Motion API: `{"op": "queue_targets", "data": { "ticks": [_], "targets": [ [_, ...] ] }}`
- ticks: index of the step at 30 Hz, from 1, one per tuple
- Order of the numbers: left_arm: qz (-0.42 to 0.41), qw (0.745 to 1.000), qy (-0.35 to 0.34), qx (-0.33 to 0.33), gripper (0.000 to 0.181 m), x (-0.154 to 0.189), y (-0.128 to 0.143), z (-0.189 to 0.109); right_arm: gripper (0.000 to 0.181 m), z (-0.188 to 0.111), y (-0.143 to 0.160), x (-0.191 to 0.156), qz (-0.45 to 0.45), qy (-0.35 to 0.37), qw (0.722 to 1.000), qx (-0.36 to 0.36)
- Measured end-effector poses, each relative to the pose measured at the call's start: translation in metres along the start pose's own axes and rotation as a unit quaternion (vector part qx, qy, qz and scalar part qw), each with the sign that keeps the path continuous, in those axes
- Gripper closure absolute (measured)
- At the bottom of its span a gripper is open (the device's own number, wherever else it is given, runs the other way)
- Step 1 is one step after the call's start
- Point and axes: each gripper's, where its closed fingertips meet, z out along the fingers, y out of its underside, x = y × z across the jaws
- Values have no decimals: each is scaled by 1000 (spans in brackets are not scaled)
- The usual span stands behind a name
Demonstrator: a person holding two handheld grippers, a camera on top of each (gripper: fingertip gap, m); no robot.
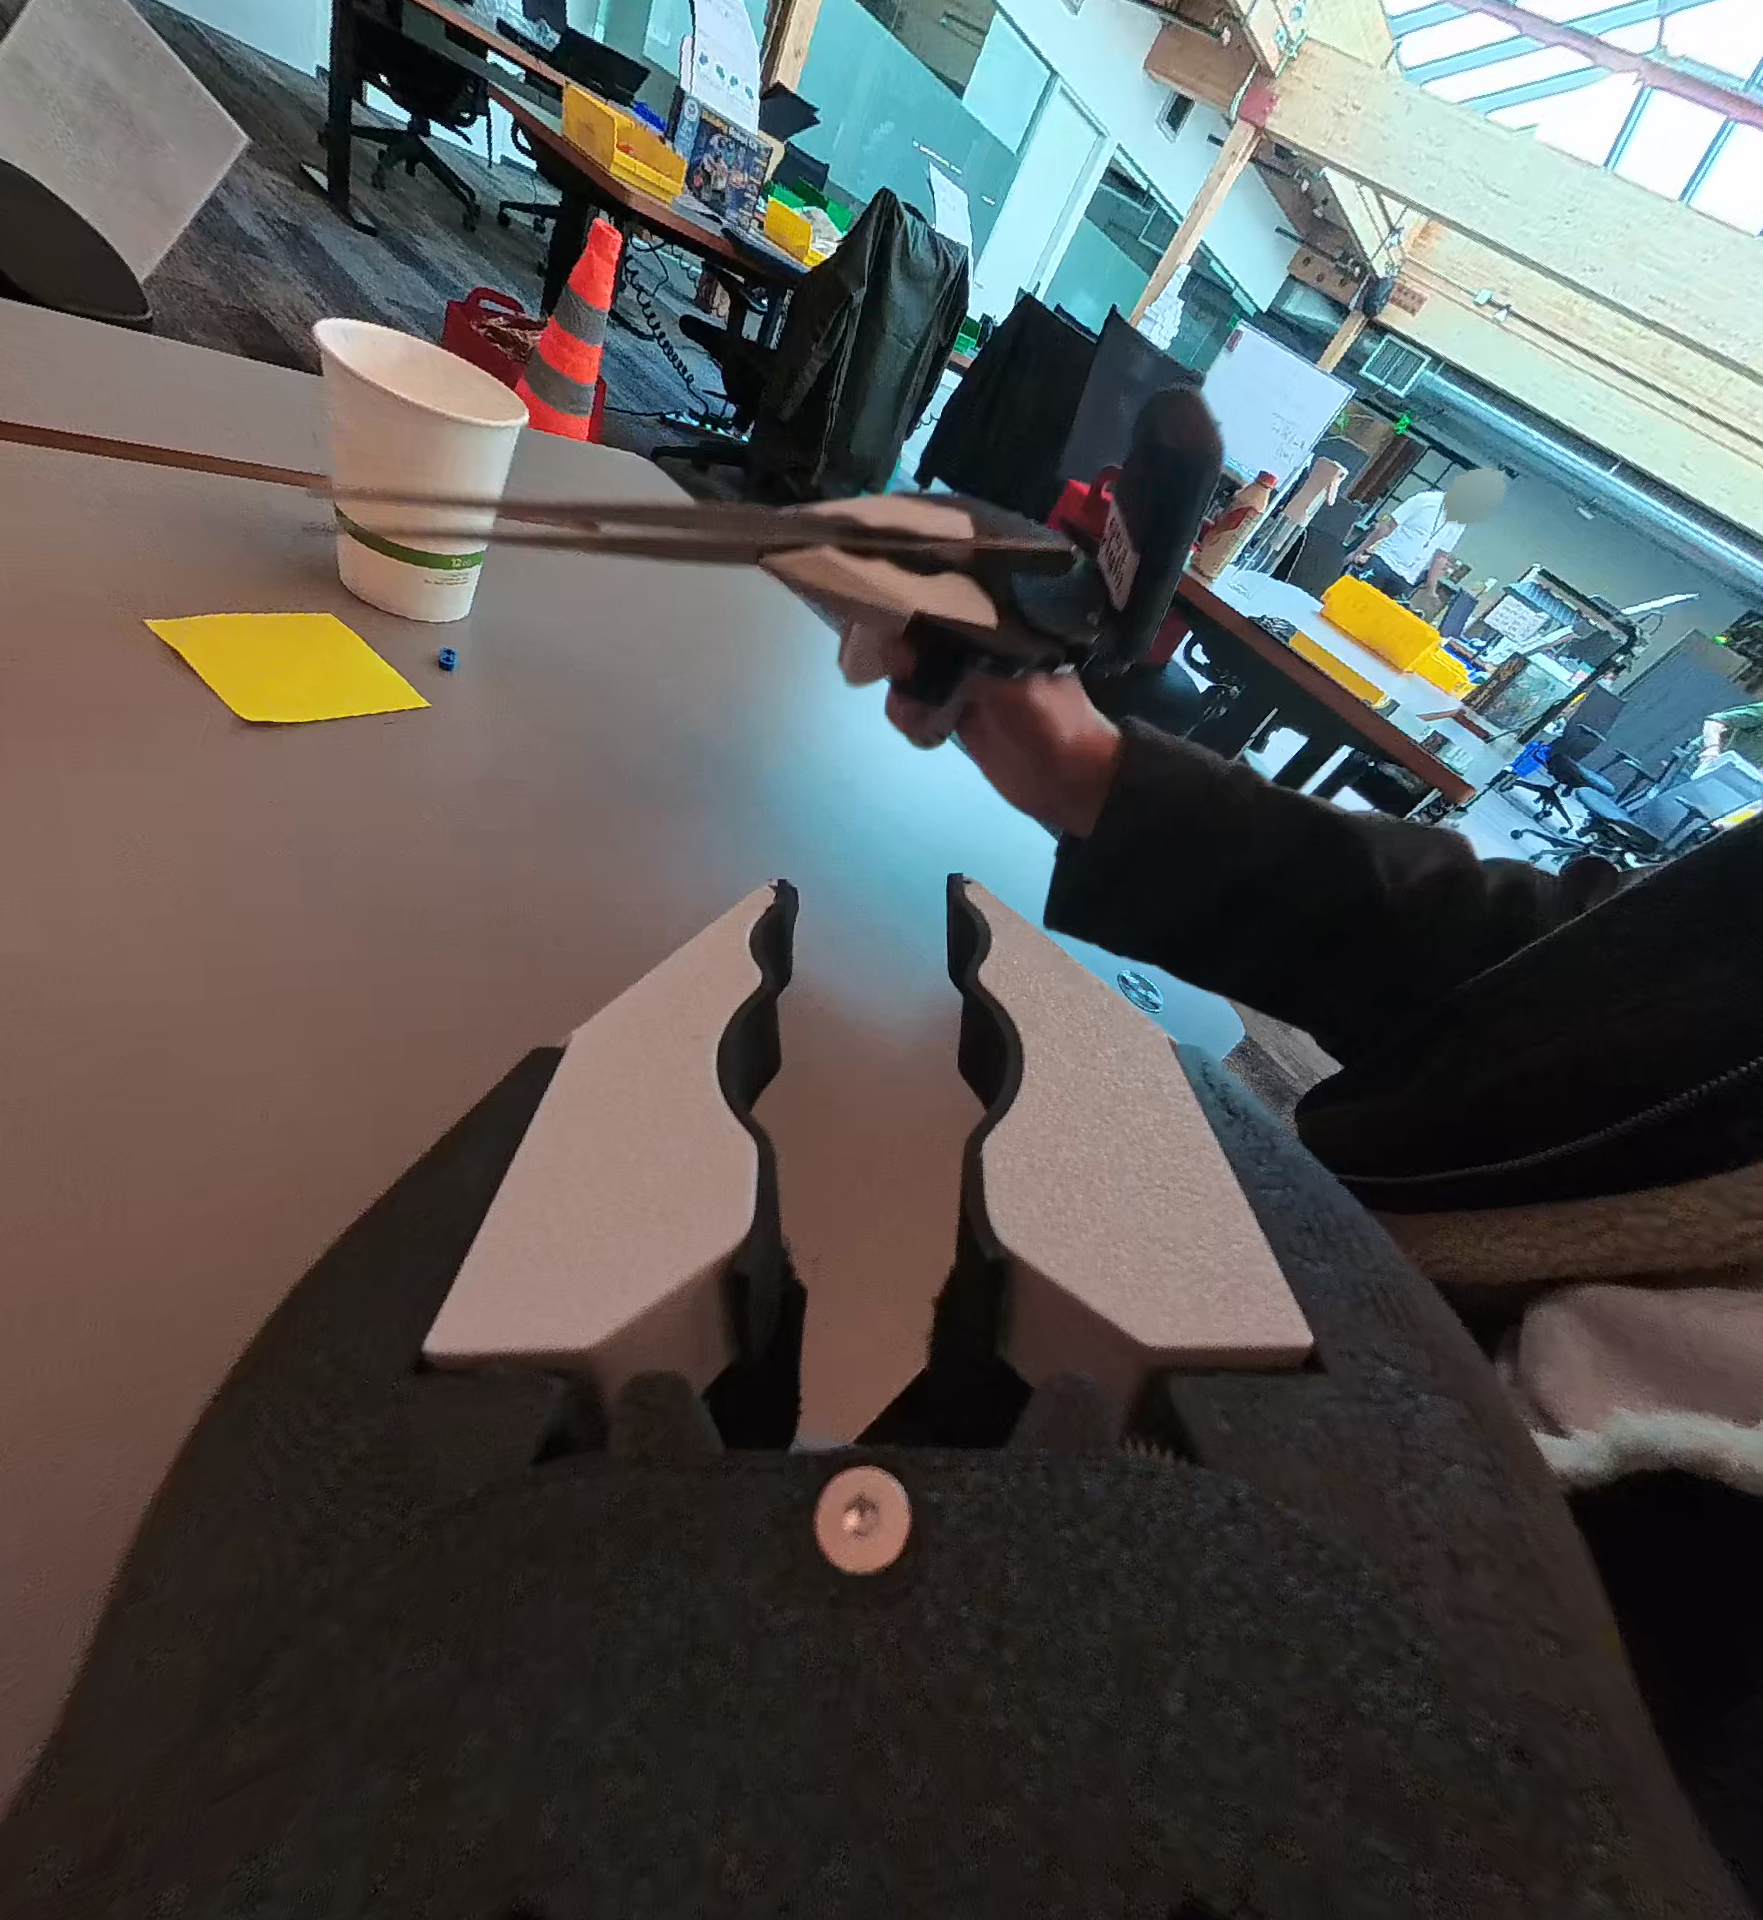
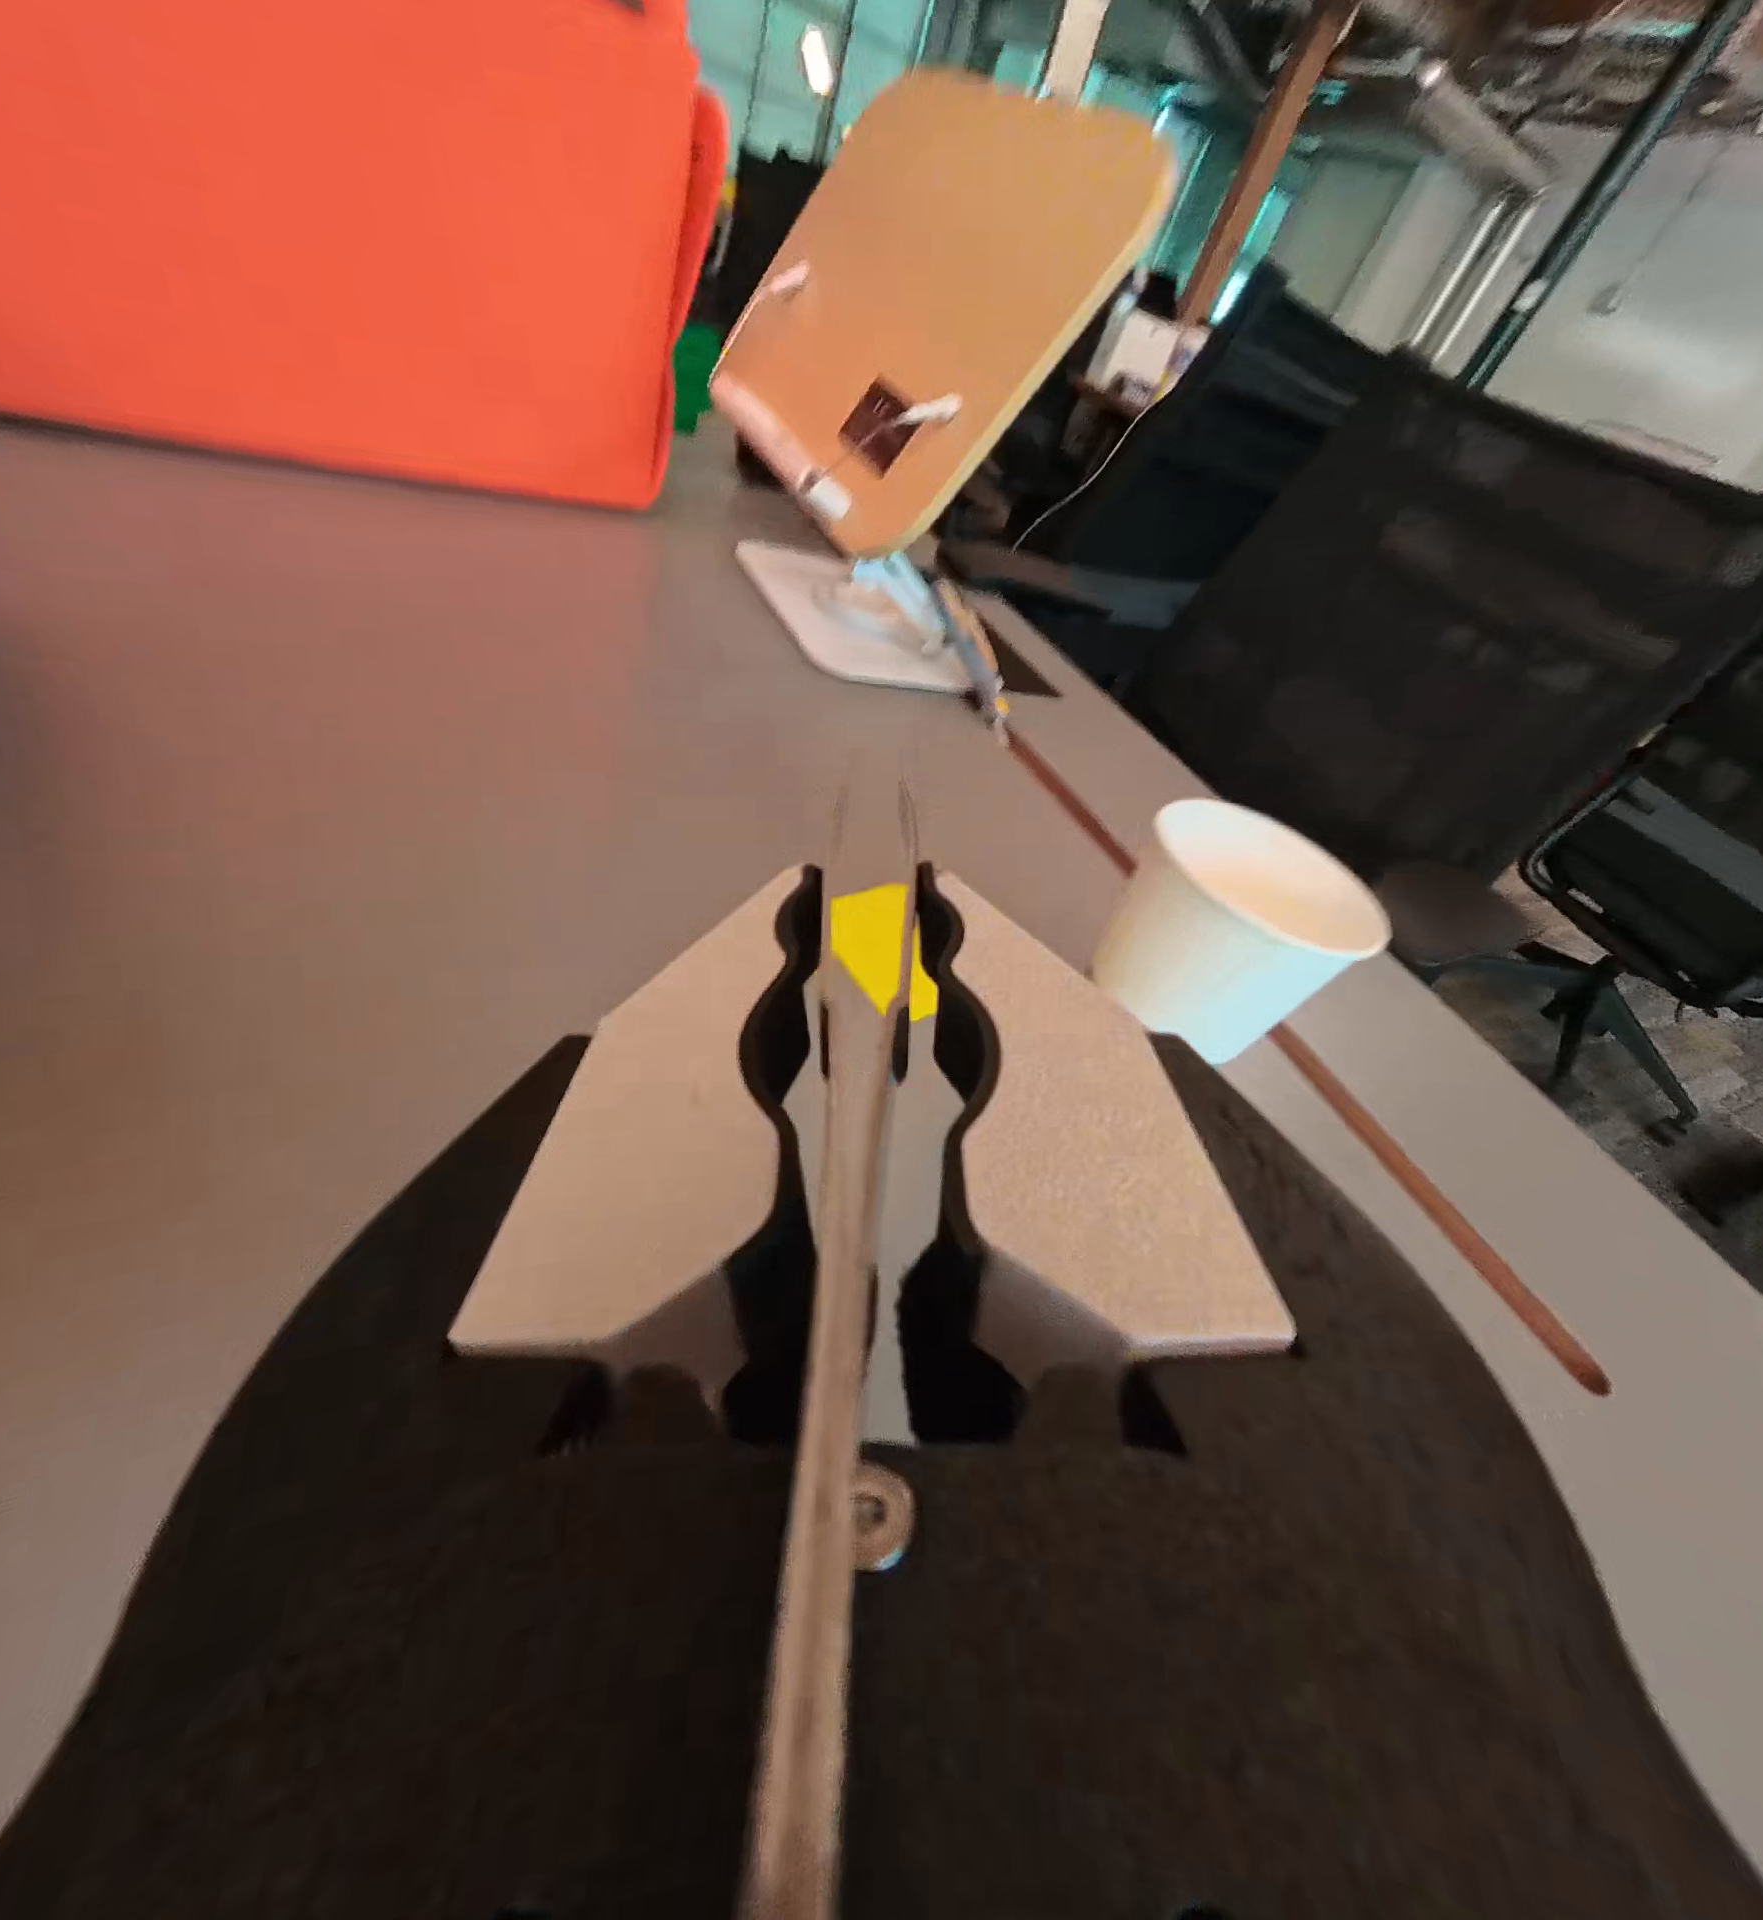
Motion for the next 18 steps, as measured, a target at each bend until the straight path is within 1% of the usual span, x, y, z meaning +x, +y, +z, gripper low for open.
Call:
{"op": "queue_targets", "data": {
  "ticks": [3,7,12,15,18],
  "targets": [
    [2,1000,2,2,152,2,-1,-1,165,12,22,-18,-20,-18,999,-33],
    [7,1000,1,0,152,3,-1,-1,165,21,44,-25,-53,-31,996,-70],
    [5,1000,4,-2,152,4,1,0,165,30,54,-26,-68,-28,994,-84],
    [9,1000,2,1,152,4,-1,0,165,35,55,-25,-50,-26,995,-79],
    [9,1000,1,-1,152,3,0,0,170,36,57,-20,-36,-26,995,-85]
  ]
}}
